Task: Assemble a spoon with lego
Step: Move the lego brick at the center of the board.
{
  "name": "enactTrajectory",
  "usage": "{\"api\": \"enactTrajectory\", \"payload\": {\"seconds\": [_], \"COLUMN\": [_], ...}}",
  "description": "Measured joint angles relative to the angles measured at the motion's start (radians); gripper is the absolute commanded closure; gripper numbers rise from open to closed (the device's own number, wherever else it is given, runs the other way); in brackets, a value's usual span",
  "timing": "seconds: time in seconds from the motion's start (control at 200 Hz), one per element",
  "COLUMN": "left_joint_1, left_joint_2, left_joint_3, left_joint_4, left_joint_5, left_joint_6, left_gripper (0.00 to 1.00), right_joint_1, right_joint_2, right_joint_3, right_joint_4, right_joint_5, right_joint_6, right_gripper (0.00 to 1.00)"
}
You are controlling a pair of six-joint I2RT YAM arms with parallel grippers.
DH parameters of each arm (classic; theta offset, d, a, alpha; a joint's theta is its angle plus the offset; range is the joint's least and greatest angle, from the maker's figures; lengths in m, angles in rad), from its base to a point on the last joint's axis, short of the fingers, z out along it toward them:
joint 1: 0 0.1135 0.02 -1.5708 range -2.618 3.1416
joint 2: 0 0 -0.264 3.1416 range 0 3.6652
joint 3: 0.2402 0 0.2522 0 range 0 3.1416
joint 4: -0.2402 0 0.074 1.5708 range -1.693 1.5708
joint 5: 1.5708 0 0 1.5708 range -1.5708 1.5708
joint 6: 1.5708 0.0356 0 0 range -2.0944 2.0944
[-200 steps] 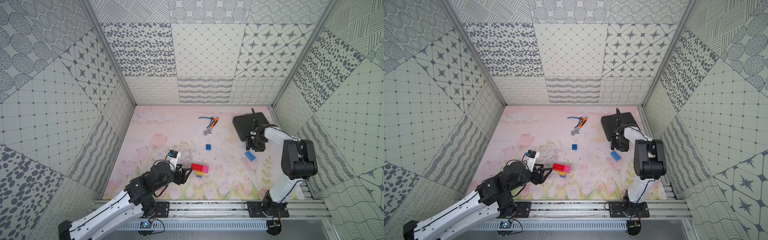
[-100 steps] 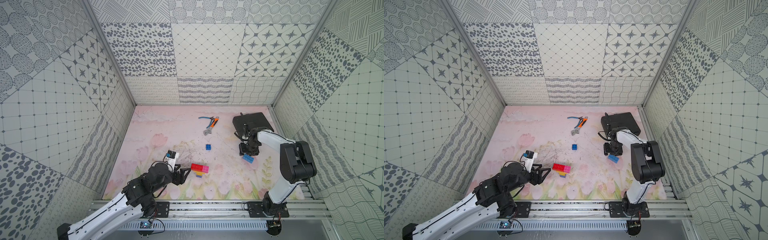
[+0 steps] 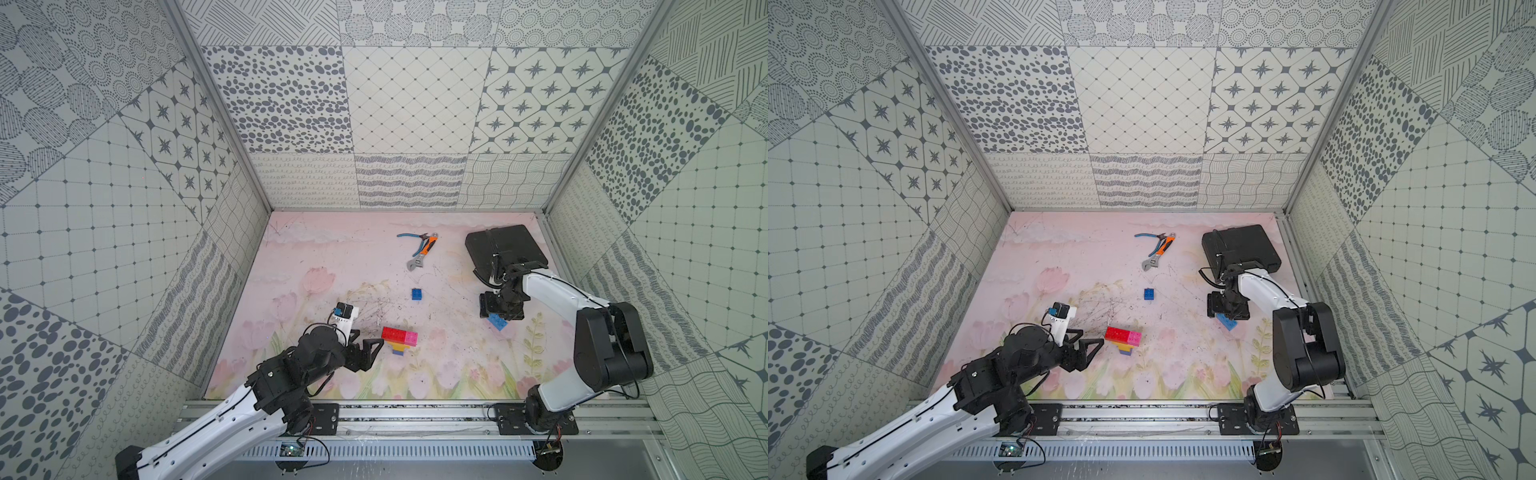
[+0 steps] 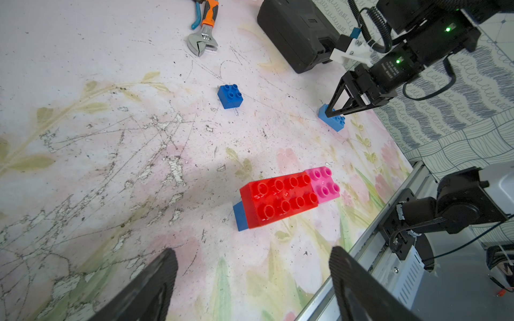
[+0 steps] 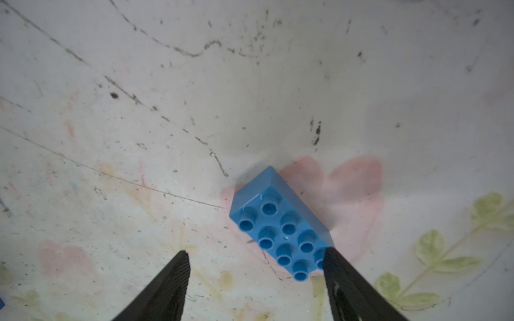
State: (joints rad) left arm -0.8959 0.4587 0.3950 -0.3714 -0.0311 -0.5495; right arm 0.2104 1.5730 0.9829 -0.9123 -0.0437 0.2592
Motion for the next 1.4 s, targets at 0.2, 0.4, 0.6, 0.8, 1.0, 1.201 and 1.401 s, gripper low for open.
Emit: {"api": "enactTrajectory", "payload": {"seconds": [0.2,0.4,0.6,0.8,1.0,1.201,1.401], "left_joint_1": [0.000,0.000,0.000,0.000,0.000,0.000,0.000], "left_joint_2": [0.048,0.042,0.026,0.002,-0.022,-0.048,-0.070], "left_joint_3": [0.008,0.010,0.010,0.010,0.010,0.010,0.010], "left_joint_4": [0.018,0.025,0.025,0.024,0.023,0.009,-0.007], "left_joint_5": [0.018,0.022,0.022,0.021,0.021,0.021,0.021], "left_joint_6": [0.003,0.003,0.003,0.003,0.003,0.002,0.002], "left_gripper": [0.12,0.12,0.12,0.12,0.12,0.14,0.14], "right_joint_1": [0.052,0.076,0.073,0.021,-0.119,-0.198,-0.342], "right_joint_2": [0.011,0.012,0.000,-0.113,-0.193,-0.195,-0.193], "right_joint_3": [-0.003,-0.013,-0.014,-0.014,-0.071,-0.133,-0.150], "right_joint_4": [-0.001,-0.003,-0.018,-0.032,0.005,0.041,0.093], "right_joint_5": [0.011,0.016,0.031,0.056,-0.008,-0.090,-0.142], "right_joint_6": [0.025,0.043,0.064,0.097,0.126,0.161,0.183], "right_gripper": [0.33,0.29,0.25,0.23,0.45,0.76,0.80]}}
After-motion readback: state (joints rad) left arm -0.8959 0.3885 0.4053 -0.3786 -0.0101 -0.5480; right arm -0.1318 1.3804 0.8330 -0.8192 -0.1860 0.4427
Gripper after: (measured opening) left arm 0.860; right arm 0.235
